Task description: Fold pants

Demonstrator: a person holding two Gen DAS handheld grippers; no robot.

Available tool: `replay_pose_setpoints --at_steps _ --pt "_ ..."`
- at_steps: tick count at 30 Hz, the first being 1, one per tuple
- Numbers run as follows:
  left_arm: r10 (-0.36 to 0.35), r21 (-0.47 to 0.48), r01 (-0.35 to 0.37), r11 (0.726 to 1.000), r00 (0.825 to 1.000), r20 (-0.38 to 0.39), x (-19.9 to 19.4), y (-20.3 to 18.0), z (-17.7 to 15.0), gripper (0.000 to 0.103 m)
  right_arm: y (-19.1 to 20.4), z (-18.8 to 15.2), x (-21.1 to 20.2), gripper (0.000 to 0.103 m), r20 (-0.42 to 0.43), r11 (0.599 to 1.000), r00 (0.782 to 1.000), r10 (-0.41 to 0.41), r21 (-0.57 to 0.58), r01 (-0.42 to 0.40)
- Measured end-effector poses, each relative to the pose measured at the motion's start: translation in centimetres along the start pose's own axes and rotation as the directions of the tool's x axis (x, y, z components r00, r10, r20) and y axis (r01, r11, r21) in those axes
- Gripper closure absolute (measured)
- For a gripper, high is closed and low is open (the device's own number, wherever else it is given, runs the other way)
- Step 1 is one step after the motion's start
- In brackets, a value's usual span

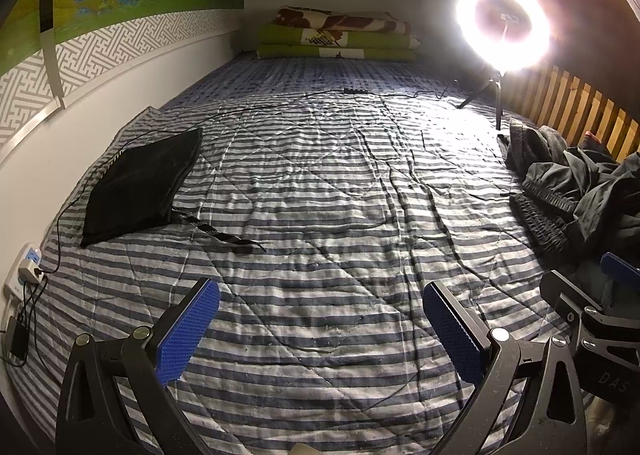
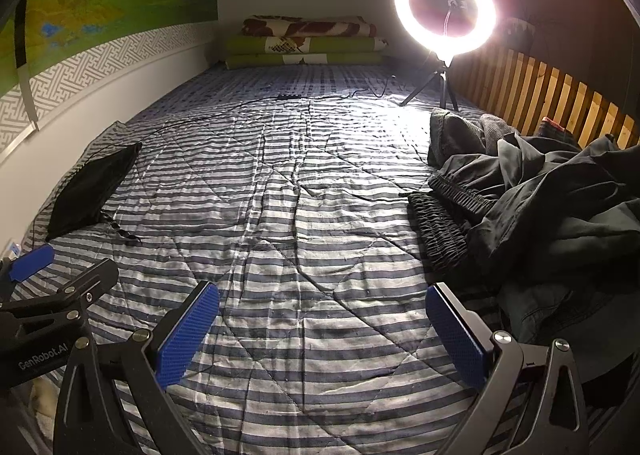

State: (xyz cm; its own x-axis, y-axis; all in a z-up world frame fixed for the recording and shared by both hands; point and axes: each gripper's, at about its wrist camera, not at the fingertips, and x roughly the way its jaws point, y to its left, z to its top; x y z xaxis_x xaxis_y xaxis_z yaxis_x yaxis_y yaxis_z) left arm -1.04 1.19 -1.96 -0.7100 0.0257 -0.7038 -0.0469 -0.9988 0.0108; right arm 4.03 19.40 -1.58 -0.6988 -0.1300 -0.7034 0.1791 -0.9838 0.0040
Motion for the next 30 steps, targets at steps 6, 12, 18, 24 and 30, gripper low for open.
replay_pose_setpoints --at_steps 6,12,18,24,30 --pt "-0.001 0.001 0.001 1.000 1.000 -0.003 0.17 -0.04 0.09 0.000 -0.02 0.01 0.07 0.001 -0.001 1.000 1.000 -0.001 0.000 0.001" --pt "-0.001 0.001 0.001 1.000 1.000 -0.003 0.22 -0.08 0.10 0.000 -0.13 0.06 0.21 0.001 -0.003 1.000 1.000 0.001 0.002 -0.001" --pt "-0.003 0.004 0.003 1.000 1.000 -0.005 0.39 -0.31 0.16 0.000 -0.32 0.07 0.41 0.001 -0.006 1.000 1.000 0.001 0.004 -0.001" --pt "0.000 0.004 0.000 1.000 1.000 -0.003 0.50 -0.35 0.14 0.000 -0.31 -0.04 0.56 0.001 -0.009 1.000 1.000 0.001 0.001 -0.001" --pt "-0.001 0.004 0.001 1.000 1.000 -0.002 0.58 -0.36 0.15 0.000 -0.29 -0.02 0.74 0.001 -0.013 1.000 1.000 0.001 -0.002 -0.001"
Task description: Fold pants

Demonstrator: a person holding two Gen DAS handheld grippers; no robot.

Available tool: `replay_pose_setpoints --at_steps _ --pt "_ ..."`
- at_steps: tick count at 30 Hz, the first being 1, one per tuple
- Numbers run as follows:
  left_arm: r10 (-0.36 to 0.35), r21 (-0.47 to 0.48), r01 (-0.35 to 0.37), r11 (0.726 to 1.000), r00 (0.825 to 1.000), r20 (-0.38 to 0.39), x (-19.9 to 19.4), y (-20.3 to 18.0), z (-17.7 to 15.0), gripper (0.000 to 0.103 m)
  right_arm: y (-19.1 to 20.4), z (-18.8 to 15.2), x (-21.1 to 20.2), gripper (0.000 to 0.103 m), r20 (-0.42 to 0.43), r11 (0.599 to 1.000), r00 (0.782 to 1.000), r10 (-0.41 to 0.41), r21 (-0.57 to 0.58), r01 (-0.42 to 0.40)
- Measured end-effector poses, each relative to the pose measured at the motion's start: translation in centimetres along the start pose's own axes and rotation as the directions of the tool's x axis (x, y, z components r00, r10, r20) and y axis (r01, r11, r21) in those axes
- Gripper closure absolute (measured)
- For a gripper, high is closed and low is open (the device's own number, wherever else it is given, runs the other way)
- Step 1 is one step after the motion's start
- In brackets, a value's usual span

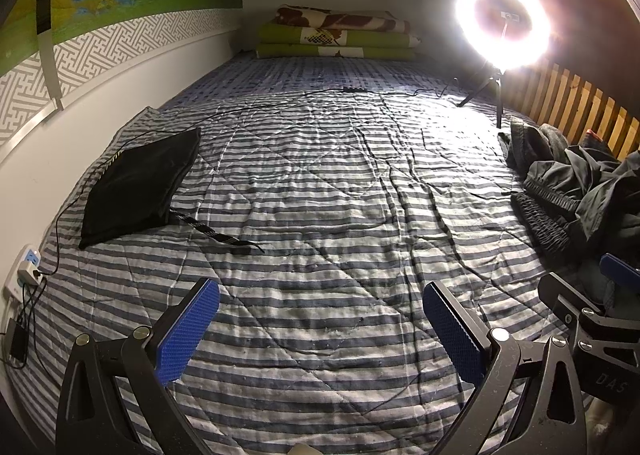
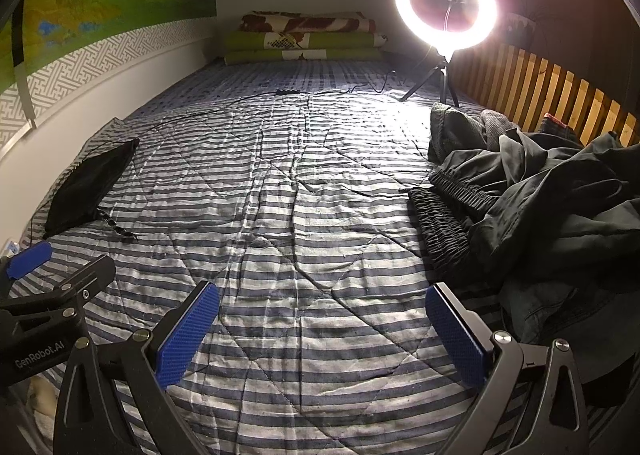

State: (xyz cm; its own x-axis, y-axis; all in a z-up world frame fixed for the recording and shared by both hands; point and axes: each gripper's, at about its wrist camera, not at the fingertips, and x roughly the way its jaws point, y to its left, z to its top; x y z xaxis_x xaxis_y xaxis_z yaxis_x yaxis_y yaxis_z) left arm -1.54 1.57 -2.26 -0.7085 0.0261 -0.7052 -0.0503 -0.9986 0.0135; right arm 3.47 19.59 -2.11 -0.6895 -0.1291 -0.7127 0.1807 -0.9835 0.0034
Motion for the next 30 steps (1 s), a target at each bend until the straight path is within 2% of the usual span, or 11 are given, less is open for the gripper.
replay_pose_setpoints --at_steps 10,17,21,30 --pt "0.010 0.000 -0.010 1.000 1.000 0.005 1.0 0.6 0.8 0.000 -0.2 1.5 1.1 0.001 -0.008 1.000 1.000 -0.012 0.003 0.012" --pt "0.030 -0.013 -0.031 0.999 0.999 -0.034 3.7 1.6 1.2 0.000 -0.5 2.9 3.5 0.001 -0.024 1.000 0.999 -0.027 -0.012 0.027" --pt "0.027 -0.033 -0.029 0.999 0.996 -0.079 5.7 2.5 1.0 0.000 -0.6 4.9 6.2 0.001 -0.008 0.989 0.994 -0.108 -0.101 0.107" --pt "0.006 -0.024 -0.009 1.000 0.995 -0.100 7.1 2.4 0.3 0.000 -7.6 11.5 11.6 0.002 -0.078 0.986 0.983 -0.165 0.006 0.166"
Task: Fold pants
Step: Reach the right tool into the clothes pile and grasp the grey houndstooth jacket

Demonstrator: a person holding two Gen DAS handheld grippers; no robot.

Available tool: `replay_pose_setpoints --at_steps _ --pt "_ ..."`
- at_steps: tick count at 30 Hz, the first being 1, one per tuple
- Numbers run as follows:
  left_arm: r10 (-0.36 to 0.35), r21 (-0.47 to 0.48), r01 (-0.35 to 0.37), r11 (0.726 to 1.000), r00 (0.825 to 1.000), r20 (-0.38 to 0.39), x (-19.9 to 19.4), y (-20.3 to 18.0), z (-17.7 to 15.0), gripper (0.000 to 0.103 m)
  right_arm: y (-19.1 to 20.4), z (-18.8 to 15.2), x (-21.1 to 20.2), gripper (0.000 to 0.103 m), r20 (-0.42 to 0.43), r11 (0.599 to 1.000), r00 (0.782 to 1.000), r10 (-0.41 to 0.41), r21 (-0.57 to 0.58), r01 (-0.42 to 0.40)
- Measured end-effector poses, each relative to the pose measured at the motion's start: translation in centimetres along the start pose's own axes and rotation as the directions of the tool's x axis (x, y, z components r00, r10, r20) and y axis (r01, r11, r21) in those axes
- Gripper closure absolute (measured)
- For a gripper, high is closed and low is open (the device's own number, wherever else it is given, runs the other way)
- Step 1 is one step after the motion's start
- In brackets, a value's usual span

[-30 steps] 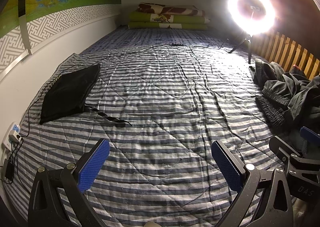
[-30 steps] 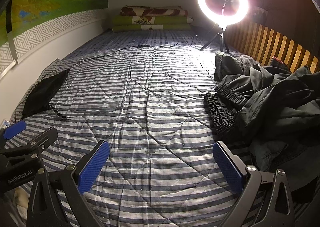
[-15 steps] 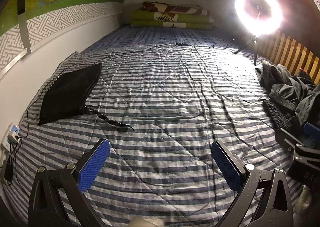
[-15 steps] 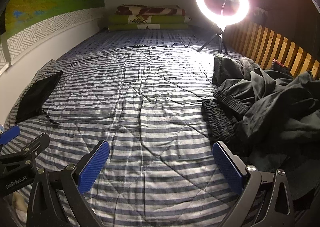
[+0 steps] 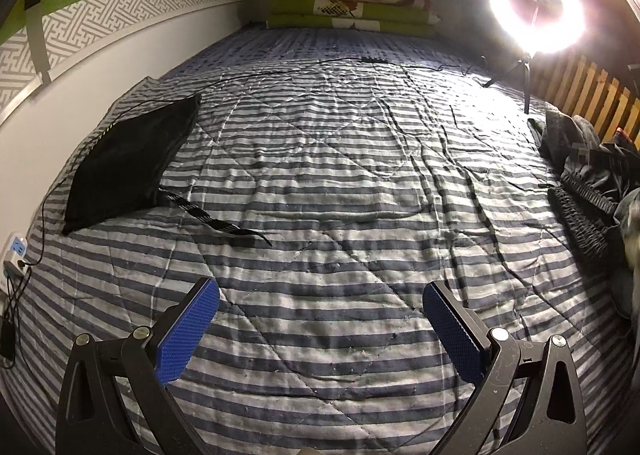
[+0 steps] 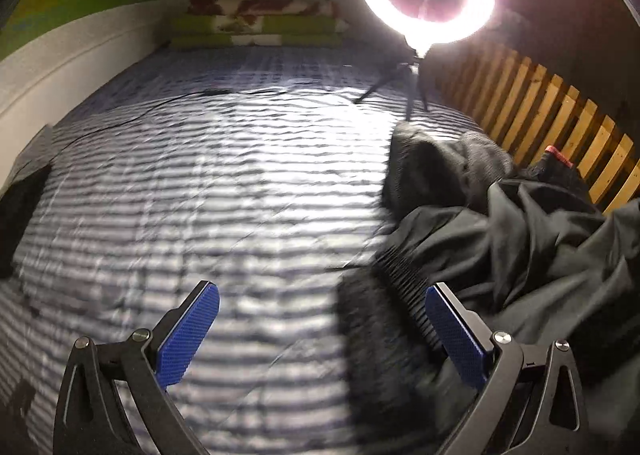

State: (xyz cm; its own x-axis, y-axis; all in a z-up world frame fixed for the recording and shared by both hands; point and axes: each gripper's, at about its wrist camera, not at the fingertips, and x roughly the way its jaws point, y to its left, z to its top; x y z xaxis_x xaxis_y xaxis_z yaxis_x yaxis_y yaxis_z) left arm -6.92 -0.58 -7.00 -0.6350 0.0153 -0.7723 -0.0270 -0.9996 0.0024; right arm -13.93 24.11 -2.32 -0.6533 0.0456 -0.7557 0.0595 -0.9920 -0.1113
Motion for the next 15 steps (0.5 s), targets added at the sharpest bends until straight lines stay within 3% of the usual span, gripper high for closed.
replay_pose_setpoints --at_steps 9,15 --pt "-0.017 -0.006 0.017 1.000 1.000 -0.015 0.9 -0.6 0.2 0.000 -7.8 8.8 6.5 0.001 -0.055 0.993 0.993 -0.105 0.042 0.108" --pt "-0.003 0.015 0.004 1.000 0.999 -0.041 2.5 -1.3 0.0 0.000 -11.0 11.8 12.4 0.001 -0.168 0.993 0.984 -0.067 0.086 0.082"
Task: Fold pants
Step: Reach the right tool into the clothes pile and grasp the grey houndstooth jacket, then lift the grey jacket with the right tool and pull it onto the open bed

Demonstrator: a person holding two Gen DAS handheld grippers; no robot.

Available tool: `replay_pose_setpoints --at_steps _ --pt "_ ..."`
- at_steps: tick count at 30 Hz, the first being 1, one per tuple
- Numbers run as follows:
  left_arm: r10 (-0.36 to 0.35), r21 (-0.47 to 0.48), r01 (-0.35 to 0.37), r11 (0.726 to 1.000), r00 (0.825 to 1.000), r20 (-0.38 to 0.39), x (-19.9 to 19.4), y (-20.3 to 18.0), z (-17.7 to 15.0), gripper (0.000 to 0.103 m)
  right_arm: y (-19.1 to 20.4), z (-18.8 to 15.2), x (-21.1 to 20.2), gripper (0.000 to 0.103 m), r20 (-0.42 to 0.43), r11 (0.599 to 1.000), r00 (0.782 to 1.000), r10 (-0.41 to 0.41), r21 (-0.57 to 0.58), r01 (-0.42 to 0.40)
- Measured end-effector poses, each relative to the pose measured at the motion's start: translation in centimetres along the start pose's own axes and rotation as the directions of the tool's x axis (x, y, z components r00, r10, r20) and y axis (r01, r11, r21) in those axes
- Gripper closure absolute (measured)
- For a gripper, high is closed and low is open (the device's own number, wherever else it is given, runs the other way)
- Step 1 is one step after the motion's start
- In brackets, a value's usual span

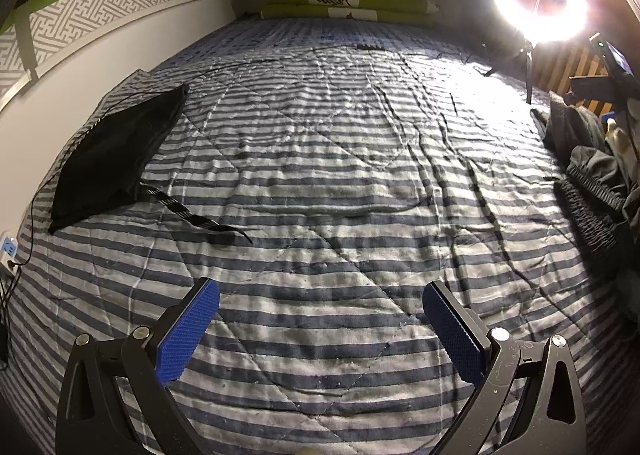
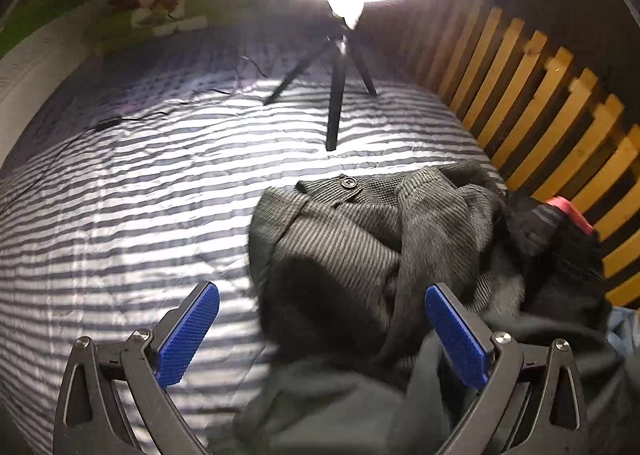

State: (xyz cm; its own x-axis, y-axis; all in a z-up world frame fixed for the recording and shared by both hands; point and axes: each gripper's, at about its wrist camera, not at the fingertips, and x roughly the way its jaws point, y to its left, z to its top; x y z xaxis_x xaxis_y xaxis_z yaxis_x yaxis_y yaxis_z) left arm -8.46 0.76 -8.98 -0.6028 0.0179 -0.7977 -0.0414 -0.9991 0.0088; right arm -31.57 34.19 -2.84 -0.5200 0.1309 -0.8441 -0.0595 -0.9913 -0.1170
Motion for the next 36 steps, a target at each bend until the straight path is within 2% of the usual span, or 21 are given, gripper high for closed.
replay_pose_setpoints --at_steps 5,8,10,11,12,14,16,19,23,24,25,27,33,36 --pt "0.005 0.016 -0.005 1.000 1.000 -0.016 1.0 -0.2 -0.3 0.000 -0.4 1.0 4.7 0.001 -0.087 0.999 0.995 -0.037 0.003 0.038" --pt "0.006 0.021 -0.006 1.000 1.000 -0.025 1.5 -0.1 -0.4 0.000 -0.2 0.9 7.0 0.002 -0.122 0.995 0.988 -0.095 -0.028 0.092" --pt "0.008 0.027 -0.008 1.000 1.000 -0.028 1.7 -0.1 -0.5 0.000 0.0 0.6 8.1 0.004 -0.135 0.994 0.986 -0.103 -0.043 0.098" --pt "0.012 0.030 -0.011 0.999 1.000 -0.028 1.7 -0.1 -0.6 0.000 -0.1 0.5 8.2 0.019 -0.130 0.995 0.987 -0.097 -0.042 0.093" --pt "0.012 0.030 -0.011 0.999 1.000 -0.028 1.8 -0.1 -0.6 0.000 -0.3 0.5 8.2 0.029 -0.129 0.995 0.987 -0.095 -0.036 0.091" --pt "0.009 0.027 -0.008 1.000 1.000 -0.028 1.7 0.0 -0.5 0.000 -1.0 0.5 7.6 0.072 -0.131 0.997 0.989 -0.069 0.005 0.071" --pt "0.006 0.026 -0.006 1.000 1.000 -0.024 1.5 0.1 -0.5 0.000 -1.2 0.7 6.6 0.079 -0.119 0.998 0.991 -0.057 0.026 0.060" --pt "0.003 0.026 -0.002 1.000 1.000 -0.010 0.8 0.2 -0.5 0.000 -1.3 0.9 4.0 0.083 -0.072 0.999 0.997 -0.040 0.031 0.042" --pt "-0.003 0.020 0.003 1.000 1.000 0.012 -0.2 0.5 -0.4 0.000 -2.0 1.1 -1.3 0.087 0.011 0.998 0.999 0.035 0.052 -0.035" --pt "-0.003 0.018 0.003 1.000 1.000 0.017 -0.5 0.6 -0.3 0.000 -1.9 1.2 -2.1 0.088 0.025 0.997 0.999 0.046 0.053 -0.048" --pt "-0.004 0.014 0.003 1.000 1.000 0.024 -0.8 0.8 -0.3 0.000 -2.0 1.4 -3.9 0.096 0.055 0.995 0.995 0.077 0.053 -0.080" --pt "-0.004 0.006 0.004 1.000 0.999 0.038 -1.4 1.1 -0.1 0.000 -1.8 1.8 -7.3 0.098 0.120 0.989 0.984 0.131 0.049 -0.138" --pt "-0.010 -0.024 0.012 1.000 0.997 0.075 -3.3 2.6 0.2 0.000 -0.5 1.8 -13.2 0.098 0.176 0.992 0.978 0.110 0.036 -0.118" --pt "-0.008 -0.028 0.010 1.000 0.996 0.089 -4.1 3.1 0.2 0.000 0.0 1.6 -15.7 0.098 0.216 0.988 0.966 0.143 0.023 -0.151"
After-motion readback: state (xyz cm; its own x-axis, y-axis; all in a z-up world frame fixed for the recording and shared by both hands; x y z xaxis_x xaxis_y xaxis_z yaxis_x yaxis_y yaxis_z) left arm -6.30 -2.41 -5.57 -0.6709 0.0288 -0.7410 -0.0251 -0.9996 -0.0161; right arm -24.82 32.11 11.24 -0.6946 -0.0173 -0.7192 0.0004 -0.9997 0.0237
